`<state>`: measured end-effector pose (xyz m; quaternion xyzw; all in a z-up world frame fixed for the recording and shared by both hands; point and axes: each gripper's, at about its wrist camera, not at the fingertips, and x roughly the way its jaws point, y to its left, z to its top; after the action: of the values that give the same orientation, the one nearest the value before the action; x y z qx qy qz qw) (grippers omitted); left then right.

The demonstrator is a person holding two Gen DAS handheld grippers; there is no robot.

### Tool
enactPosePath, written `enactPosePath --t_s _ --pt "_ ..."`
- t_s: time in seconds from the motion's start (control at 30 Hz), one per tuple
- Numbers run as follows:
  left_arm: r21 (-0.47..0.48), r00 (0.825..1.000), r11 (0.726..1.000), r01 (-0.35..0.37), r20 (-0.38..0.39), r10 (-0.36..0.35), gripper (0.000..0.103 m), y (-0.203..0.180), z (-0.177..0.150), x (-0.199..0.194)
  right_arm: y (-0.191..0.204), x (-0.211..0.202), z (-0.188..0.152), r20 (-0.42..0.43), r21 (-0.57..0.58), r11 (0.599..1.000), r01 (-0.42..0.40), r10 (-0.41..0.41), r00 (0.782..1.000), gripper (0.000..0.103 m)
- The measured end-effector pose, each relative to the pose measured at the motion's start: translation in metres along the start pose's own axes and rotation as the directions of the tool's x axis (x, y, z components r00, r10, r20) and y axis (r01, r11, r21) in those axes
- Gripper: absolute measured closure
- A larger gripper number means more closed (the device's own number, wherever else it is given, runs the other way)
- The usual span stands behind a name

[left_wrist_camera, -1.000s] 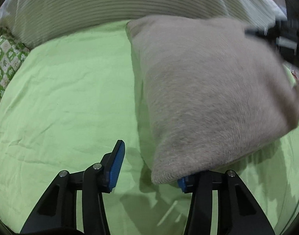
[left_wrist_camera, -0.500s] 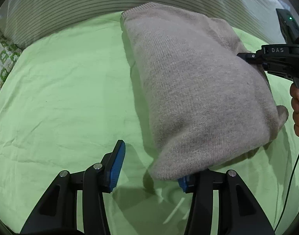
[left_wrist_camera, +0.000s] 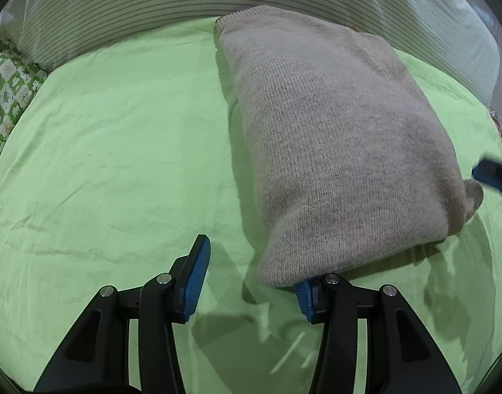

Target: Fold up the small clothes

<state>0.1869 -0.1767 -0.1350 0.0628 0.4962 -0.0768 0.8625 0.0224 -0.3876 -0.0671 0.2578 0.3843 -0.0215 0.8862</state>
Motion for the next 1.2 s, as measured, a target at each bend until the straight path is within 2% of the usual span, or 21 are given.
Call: enactPosePath --t_s 0.1,0.13,0.17,0.2,0.23,0.33,0.43,0.53,0.63,0.8,0.87,0.93,0.97,1.0,1.2 --pt "0.008 1.0 1.0 -0.006 -0.002 0.006 0.054 -0.003 -0.002 -0.002 0.008 0.019 -0.006 -0.054 -0.048 0.999 0.016 -0.019 0.998 0.062" --pt "0.01 1.0 1.0 -0.007 -0.004 0.007 0.054 -0.003 -0.002 -0.001 0.012 0.024 -0.007 -0.062 -0.08 0.996 0.029 -0.034 0.998 0.066" --pt "0.01 1.0 1.0 -0.007 -0.006 0.007 0.054 -0.002 -0.001 -0.001 0.014 0.028 -0.006 -0.079 -0.106 0.993 0.052 -0.061 0.995 0.089" --pt "0.01 1.0 1.0 -0.007 -0.008 0.007 0.054 -0.003 -0.001 -0.001 0.016 0.029 -0.004 -0.089 -0.13 0.989 0.067 -0.079 0.993 0.093" --pt "0.011 1.0 1.0 -0.005 -0.009 0.005 0.057 -0.003 0.0 -0.002 0.018 0.024 -0.001 -0.076 -0.14 0.988 0.068 -0.079 0.994 0.094" --pt "0.022 1.0 1.0 0.022 -0.014 -0.022 0.076 -0.008 0.002 -0.007 0.021 -0.012 0.017 0.017 -0.152 0.985 0.083 -0.081 0.997 0.095" --pt "0.018 0.998 0.998 0.058 -0.002 -0.058 0.083 -0.011 0.003 -0.013 0.02 -0.046 0.029 0.102 -0.168 0.98 0.108 -0.091 0.991 0.096" --pt "-0.009 0.994 0.994 0.106 -0.01 -0.106 0.087 -0.008 0.0 -0.011 0.007 -0.028 0.018 0.05 -0.188 0.971 0.148 -0.141 0.989 0.096" --pt "-0.013 0.992 0.992 0.126 -0.022 -0.126 0.087 -0.004 -0.004 -0.006 -0.012 0.004 0.004 -0.021 -0.124 0.982 0.144 -0.148 0.989 0.096" --pt "-0.044 0.986 0.986 0.158 -0.045 -0.16 0.086 0.006 0.0 0.004 -0.027 0.024 -0.007 -0.04 -0.005 0.995 0.103 -0.103 0.994 0.095" --pt "-0.052 0.986 0.986 0.156 -0.056 -0.159 0.078 0.008 0.001 0.005 -0.022 0.024 -0.007 -0.041 -0.006 0.993 0.115 -0.115 0.993 0.094" --pt "-0.053 0.984 0.986 0.158 -0.069 -0.162 0.073 0.012 0.003 0.003 -0.02 0.02 -0.005 -0.042 -0.001 0.993 0.115 -0.115 0.992 0.087" --pt "-0.049 0.985 0.987 0.153 -0.075 -0.157 0.066 0.014 0.005 0.002 -0.019 0.019 -0.004 -0.034 0.005 0.992 0.126 -0.126 0.991 0.078" --pt "-0.045 0.985 0.987 0.151 -0.08 -0.154 0.064 0.016 0.004 -0.002 -0.018 0.015 -0.003 -0.025 0.01 0.991 0.136 -0.135 0.991 0.073" --pt "-0.072 0.976 0.976 0.204 -0.062 -0.209 0.053 0.031 -0.002 -0.033 -0.018 -0.013 0.009 0.047 0.06 0.993 0.099 -0.102 0.994 0.071"
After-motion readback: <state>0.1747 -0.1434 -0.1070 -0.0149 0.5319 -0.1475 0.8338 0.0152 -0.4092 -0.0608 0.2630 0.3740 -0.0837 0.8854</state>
